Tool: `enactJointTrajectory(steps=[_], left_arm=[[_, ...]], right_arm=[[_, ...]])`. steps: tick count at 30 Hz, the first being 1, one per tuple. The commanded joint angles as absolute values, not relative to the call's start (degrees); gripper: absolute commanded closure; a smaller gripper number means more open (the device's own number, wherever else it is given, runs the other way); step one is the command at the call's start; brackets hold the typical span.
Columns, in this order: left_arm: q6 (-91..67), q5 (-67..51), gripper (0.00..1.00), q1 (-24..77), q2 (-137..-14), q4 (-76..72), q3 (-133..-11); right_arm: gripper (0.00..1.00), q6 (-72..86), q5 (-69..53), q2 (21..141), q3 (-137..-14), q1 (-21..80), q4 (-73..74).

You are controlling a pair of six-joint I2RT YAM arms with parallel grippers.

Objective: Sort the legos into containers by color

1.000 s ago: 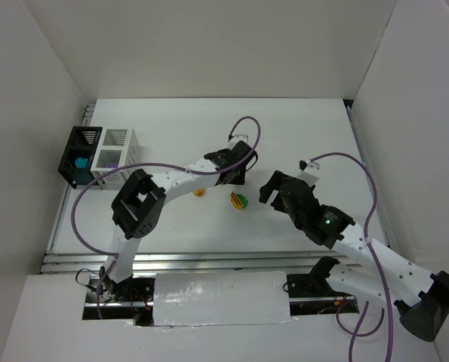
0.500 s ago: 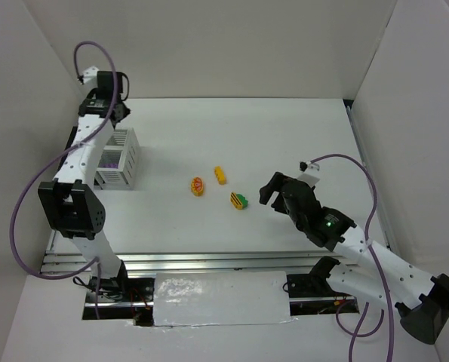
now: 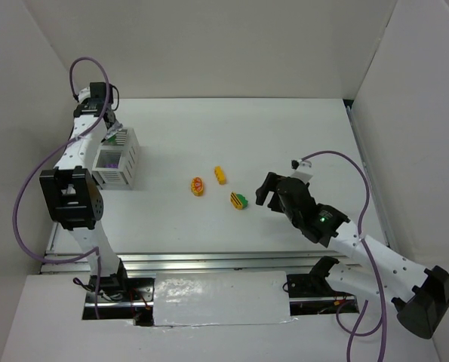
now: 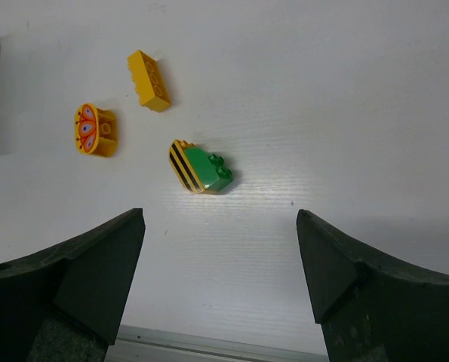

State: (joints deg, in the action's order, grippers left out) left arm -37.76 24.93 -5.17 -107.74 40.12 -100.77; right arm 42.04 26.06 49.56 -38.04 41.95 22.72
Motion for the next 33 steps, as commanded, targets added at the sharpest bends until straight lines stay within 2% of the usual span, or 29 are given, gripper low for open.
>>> enactJointTrajectory(steps=[1,4,5,8,9,10,12,20,24,29,33], left_arm=[[-37.8,22.9,0.67,-5.3,-106.3,36.7,-99.2],[-37.7,20.6,0.57,-5.3,-107.8,36.6,-100.4],[-37.8,20.2,0.46,-5.3,-108.0,37.1,-100.6],[-38.1,20.3,0.26,-5.2,-106.4,36.5,-99.4],[-38.5,20.7,0.22,-5.2,-105.7,36.1,-99.1],[-38.4,20.7,0.12,-5.1,-104.7,35.7,-98.6],[-38.6,21.2,0.01,-5.2,-103.9,35.9,-98.5],[-38.4,21.1,0.00,-4.8,-99.2,39.3,-99.6],[-36.1,21.4,0.00,0.8,-89.2,38.6,-97.5],[-35.3,14.7,0.00,4.9,-75.6,34.7,-84.1],[-35.2,8.6,0.00,6.0,-64.1,31.7,-72.0]], right_arm=[[0.11,40.6,26.1,50.4,-40.6,41.5,19.6],[0.11,40.7,25.7,51.2,-40.3,41.3,19.3],[0.11,40.7,25.6,51.4,-40.1,41.3,19.1],[0.11,40.7,25.0,52.2,-39.6,41.0,18.5],[0.11,40.5,24.6,52.9,-39.6,41.0,18.1],[0.11,40.3,24.0,53.4,-39.5,40.8,17.8],[0.10,39.8,21.9,55.6,-39.7,40.2,17.3],[0.10,38.8,17.4,62.7,-40.7,39.5,16.8],[0.14,37.2,16.4,69.8,-43.3,39.4,18.1],[0.18,31.9,11.1,80.5,-47.9,39.6,16.5],[0.15,27.2,7.7,85.6,-51.4,39.8,15.0]])
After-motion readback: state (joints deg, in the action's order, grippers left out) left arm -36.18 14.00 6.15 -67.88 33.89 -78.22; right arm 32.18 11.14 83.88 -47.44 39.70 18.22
